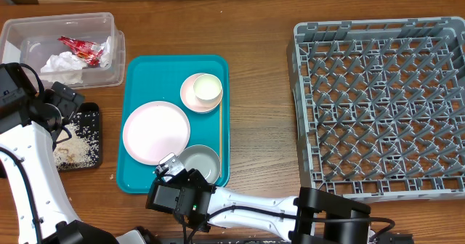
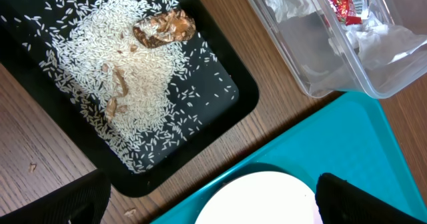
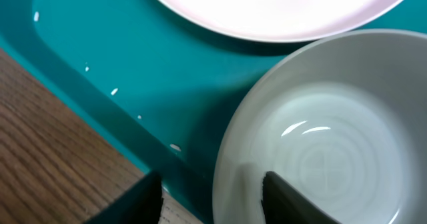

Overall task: Sort waste into correct bins and load items into the dishwasher
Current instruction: 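Move the right gripper to the white bowl and grasp its rim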

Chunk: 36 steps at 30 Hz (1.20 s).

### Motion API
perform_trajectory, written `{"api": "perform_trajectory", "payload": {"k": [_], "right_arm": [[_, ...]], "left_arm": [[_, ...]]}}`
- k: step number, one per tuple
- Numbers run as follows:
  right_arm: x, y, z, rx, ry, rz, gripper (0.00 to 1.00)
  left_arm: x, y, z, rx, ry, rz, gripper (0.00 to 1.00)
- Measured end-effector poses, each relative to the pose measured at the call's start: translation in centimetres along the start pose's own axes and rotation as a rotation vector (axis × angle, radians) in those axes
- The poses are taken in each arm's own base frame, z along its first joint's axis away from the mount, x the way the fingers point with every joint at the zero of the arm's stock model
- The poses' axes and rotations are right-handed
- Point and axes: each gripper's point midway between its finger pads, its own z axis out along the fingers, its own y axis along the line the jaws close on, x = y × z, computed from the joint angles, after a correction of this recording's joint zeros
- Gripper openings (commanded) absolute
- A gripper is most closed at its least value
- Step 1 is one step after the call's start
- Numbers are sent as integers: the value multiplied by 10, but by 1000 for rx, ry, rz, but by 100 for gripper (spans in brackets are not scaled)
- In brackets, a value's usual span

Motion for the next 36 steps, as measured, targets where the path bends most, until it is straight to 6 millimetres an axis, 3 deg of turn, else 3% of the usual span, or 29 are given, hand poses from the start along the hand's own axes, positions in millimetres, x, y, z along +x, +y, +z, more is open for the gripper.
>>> {"api": "perform_trajectory", "payload": {"k": [9, 15, 23, 31, 36], "right_arm": [[-2, -2, 0, 10, -12, 2, 31], [-3, -1, 0, 10, -15, 5, 18], [-3, -2, 0, 12, -15, 5, 15], [-5, -4, 0, 24, -25, 2, 4], [-9, -5, -4, 29, -38, 2, 4]], "left_arm": [[0, 0, 0, 0, 0, 0, 100], [0, 0, 0, 0, 0, 0, 100], [0, 0, 0, 0, 0, 0, 100], [0, 0, 0, 0, 0, 0, 100], [0, 0, 0, 0, 0, 0, 100]]}}
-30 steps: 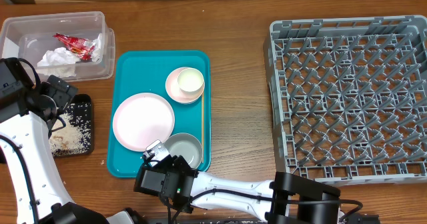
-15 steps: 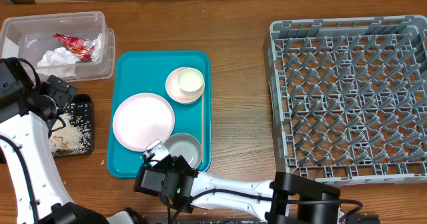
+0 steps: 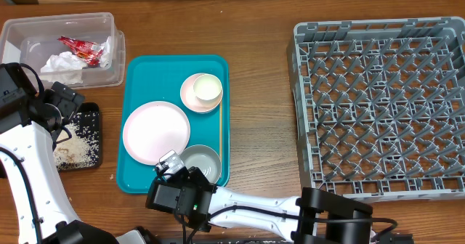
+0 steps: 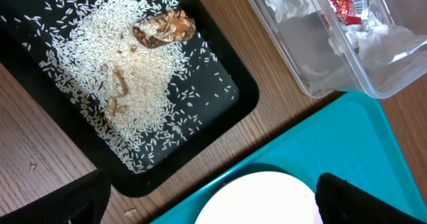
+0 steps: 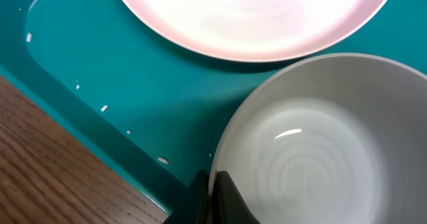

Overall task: Sort waste into correct bins and load items into the dishwasher
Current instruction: 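Move the right gripper to the white bowl and grasp its rim, then carry the white bowl right and set it upside down in the rack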

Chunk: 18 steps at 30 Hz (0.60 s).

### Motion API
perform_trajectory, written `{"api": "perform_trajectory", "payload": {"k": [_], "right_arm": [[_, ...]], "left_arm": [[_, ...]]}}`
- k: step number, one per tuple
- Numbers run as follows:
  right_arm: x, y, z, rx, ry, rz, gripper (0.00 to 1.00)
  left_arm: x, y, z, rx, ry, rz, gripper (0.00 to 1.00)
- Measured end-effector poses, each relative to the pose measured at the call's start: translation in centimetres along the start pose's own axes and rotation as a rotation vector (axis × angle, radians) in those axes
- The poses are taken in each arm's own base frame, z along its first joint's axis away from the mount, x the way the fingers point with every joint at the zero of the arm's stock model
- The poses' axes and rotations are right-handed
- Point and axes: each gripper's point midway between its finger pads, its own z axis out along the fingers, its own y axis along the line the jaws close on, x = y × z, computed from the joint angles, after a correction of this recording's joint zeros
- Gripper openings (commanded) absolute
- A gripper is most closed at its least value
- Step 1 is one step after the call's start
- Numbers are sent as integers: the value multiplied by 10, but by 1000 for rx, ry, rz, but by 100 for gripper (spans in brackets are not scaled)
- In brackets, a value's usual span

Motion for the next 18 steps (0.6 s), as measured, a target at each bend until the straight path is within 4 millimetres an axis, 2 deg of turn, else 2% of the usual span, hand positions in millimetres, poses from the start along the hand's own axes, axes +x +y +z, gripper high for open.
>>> {"api": "perform_trajectory", "payload": {"k": [5, 10, 14, 18], "right_arm": [[-8, -1, -13, -10, -18, 10, 4], [-23, -23, -42, 34, -48, 30, 4], [-54, -66, -81, 61, -106, 118, 4], [-95, -133, -143, 81, -239, 281, 4]], "left_arm": [[0, 0, 0, 0, 0, 0, 100], [0, 0, 0, 0, 0, 0, 100], [0, 0, 0, 0, 0, 0, 100], [0, 0, 0, 0, 0, 0, 100]]}}
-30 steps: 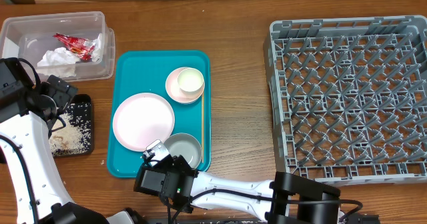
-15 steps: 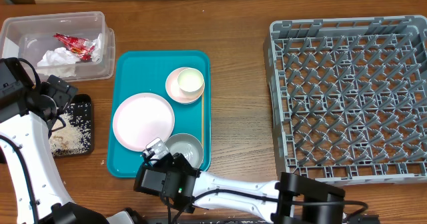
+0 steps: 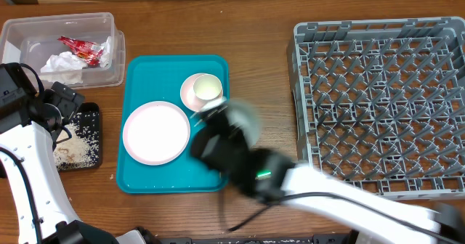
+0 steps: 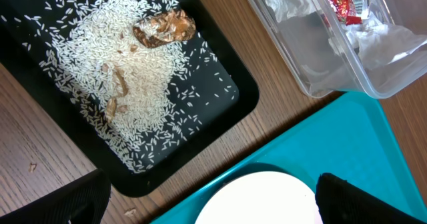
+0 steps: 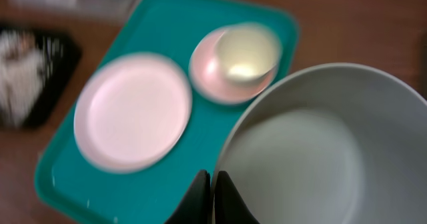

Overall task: Sort waste into correct bins and load items into the dishwasher
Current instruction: 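Carry the white bowl right and set it upside down in the rack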

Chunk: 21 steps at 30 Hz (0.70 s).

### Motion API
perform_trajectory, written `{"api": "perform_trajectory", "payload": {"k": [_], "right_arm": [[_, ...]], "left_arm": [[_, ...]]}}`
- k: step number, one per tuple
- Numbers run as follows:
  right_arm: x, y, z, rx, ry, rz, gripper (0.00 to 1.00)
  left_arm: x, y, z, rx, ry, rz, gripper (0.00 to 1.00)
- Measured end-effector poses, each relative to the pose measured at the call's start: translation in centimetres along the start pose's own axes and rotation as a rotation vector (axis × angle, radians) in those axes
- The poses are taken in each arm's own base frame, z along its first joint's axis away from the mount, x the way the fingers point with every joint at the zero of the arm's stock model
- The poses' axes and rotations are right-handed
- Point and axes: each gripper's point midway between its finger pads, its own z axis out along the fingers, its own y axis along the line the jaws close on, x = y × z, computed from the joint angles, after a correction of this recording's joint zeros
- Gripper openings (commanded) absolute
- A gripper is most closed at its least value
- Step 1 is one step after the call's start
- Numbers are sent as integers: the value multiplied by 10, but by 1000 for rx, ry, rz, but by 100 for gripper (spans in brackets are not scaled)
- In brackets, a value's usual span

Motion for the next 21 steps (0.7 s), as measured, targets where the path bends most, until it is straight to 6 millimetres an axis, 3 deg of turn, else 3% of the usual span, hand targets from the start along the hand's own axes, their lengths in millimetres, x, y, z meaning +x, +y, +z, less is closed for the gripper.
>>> {"api": "perform_trajectory", "payload": {"k": [5, 8, 10, 15, 21], "right_arm": [[-75, -109, -72, 38, -195, 274, 4], [-98, -178, -110, 69, -299, 396, 4], [-103, -212, -125, 79, -334, 443, 4], [-106, -271, -131, 16, -337, 498, 4], [-114, -303, -107, -242, -313, 492, 4]], "left_arm": [[0, 0, 0, 0, 0, 0, 100], [0, 0, 0, 0, 0, 0, 100], [0, 0, 0, 0, 0, 0, 100], [0, 0, 0, 0, 0, 0, 100], [0, 0, 0, 0, 0, 0, 100]]}}
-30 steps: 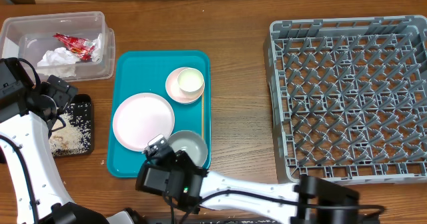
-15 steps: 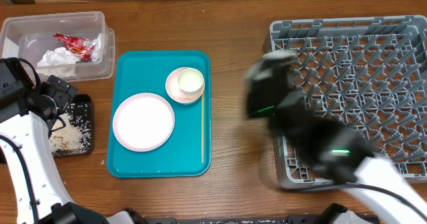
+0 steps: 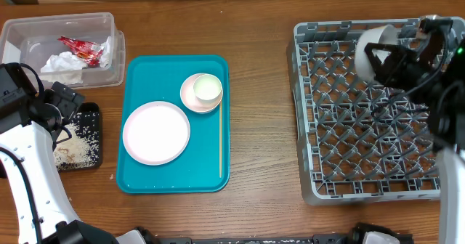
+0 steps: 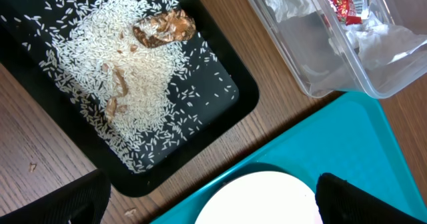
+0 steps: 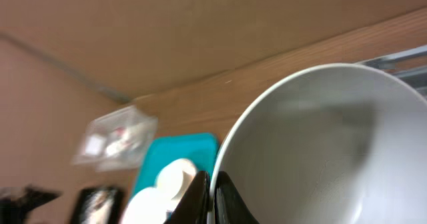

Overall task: Sort waste into correct bins and load items into the dishwasher
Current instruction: 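Carry the white bowl right and set it upside down in the rack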

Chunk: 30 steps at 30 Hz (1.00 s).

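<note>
A grey bowl (image 3: 375, 43) hangs tilted on edge over the far part of the grey dish rack (image 3: 378, 135). My right gripper (image 3: 372, 58) is shut on its rim. In the right wrist view the bowl (image 5: 320, 144) fills the frame, with the gripper (image 5: 212, 194) pinching the rim at the bottom. A teal tray (image 3: 174, 180) holds a pink plate (image 3: 155, 133), a saucer with a cup (image 3: 206, 88) and a chopstick (image 3: 220, 139). My left gripper (image 4: 210, 203) stands open over the plate's edge, holding nothing.
A clear bin (image 3: 62, 48) with wrappers and tissue stands at the far left. Beside the tray lies a black tray (image 4: 127, 84) covered in rice and food scraps. The rack's prongs stand under the bowl.
My right gripper has carried the grey bowl from just right of the teal tray to above the far part of the dish rack. The left arm has not moved.
My right gripper stood open around the rim of the grey bowl on the teal tray. Then it was shut on that rim. Later it held the bowl up beside the tray, and now it holds it over the rack. The left gripper stayed open by the black tray.
</note>
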### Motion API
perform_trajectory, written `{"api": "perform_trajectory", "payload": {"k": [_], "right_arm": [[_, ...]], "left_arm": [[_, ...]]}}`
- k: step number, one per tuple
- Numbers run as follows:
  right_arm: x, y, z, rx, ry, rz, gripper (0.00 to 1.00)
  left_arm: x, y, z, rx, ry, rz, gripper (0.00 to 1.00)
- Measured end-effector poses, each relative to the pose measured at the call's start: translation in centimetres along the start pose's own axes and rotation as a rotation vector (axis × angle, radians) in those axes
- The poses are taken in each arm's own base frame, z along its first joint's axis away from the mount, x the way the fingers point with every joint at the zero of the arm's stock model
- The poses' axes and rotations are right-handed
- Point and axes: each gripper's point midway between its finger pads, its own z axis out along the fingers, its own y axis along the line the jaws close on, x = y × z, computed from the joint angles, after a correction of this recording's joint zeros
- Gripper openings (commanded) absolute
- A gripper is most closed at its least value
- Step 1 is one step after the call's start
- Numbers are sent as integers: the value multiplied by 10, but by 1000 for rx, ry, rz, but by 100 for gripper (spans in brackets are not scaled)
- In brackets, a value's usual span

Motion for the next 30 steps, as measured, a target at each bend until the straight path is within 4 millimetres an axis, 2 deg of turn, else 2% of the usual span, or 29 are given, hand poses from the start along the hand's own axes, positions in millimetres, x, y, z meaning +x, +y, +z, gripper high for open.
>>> {"api": "perform_trajectory", "payload": {"k": [4, 8, 13, 16, 19, 25, 30], "right_arm": [[3, -17, 24, -171, 77, 52, 4], [17, -32, 49, -287, 167, 137, 4], [38, -60, 75, -328, 256, 278, 4], [45, -76, 83, -322, 282, 362, 4], [45, -92, 82, -307, 282, 445, 4], [35, -122, 62, -254, 235, 576, 4], [40, -132, 52, -225, 242, 678, 4]], "left_arm": [[0, 0, 0, 0, 0, 0, 100], [0, 0, 0, 0, 0, 0, 100], [0, 0, 0, 0, 0, 0, 100], [0, 0, 0, 0, 0, 0, 100], [0, 0, 0, 0, 0, 0, 100], [0, 0, 0, 0, 0, 0, 100], [0, 0, 0, 0, 0, 0, 100]]}}
